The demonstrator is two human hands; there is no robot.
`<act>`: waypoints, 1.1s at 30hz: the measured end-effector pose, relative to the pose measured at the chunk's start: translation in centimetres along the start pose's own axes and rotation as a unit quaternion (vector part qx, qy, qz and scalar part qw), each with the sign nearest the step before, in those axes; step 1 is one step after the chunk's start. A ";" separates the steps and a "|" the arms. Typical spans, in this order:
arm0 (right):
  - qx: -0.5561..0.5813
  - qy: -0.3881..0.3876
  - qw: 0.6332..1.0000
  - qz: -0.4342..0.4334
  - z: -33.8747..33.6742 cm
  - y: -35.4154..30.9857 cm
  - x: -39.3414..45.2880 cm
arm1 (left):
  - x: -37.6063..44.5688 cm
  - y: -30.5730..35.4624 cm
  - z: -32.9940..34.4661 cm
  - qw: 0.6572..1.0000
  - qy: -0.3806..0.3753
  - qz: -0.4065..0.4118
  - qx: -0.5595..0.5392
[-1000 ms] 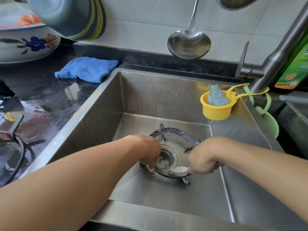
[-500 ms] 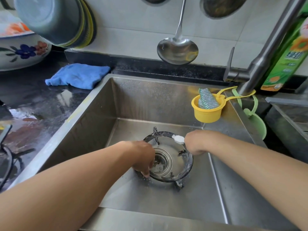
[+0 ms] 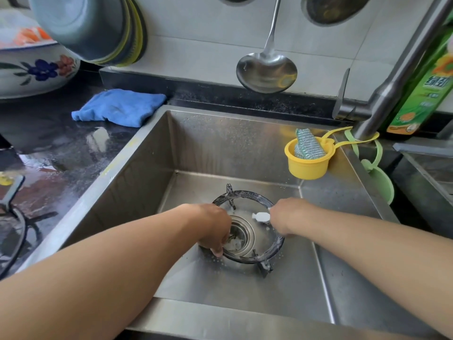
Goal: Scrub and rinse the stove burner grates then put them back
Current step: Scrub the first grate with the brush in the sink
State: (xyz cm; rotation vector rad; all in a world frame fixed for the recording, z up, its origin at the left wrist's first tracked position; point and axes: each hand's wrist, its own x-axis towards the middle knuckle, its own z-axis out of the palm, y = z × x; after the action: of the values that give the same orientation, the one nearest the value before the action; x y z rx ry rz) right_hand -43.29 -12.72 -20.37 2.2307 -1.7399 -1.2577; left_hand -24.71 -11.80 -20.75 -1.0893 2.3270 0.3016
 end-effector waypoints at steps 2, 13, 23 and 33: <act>0.001 -0.013 1.000 -0.011 -0.7 0.5 -0.3 | -0.1 0.0 -0.1 1.000 -0.002 0.001 0.001; -0.029 -0.043 0.996 -0.071 -0.6 0.3 -0.9 | -0.6 0.6 -0.6 1.000 -0.001 -0.008 0.000; -0.058 -0.012 0.997 -0.045 -1.7 -0.1 -2.3 | -1.0 0.5 -0.8 1.000 0.010 -0.015 -0.003; -0.003 0.017 0.999 0.038 -1.1 0.4 -2.4 | -1.1 0.8 -0.8 1.000 0.020 -0.013 -0.004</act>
State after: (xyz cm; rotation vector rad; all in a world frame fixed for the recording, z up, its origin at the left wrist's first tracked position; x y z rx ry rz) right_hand -43.03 -11.30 -18.10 2.1480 -1.7886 -1.2013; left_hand -25.02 -10.91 -19.49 -1.1372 2.3469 0.2811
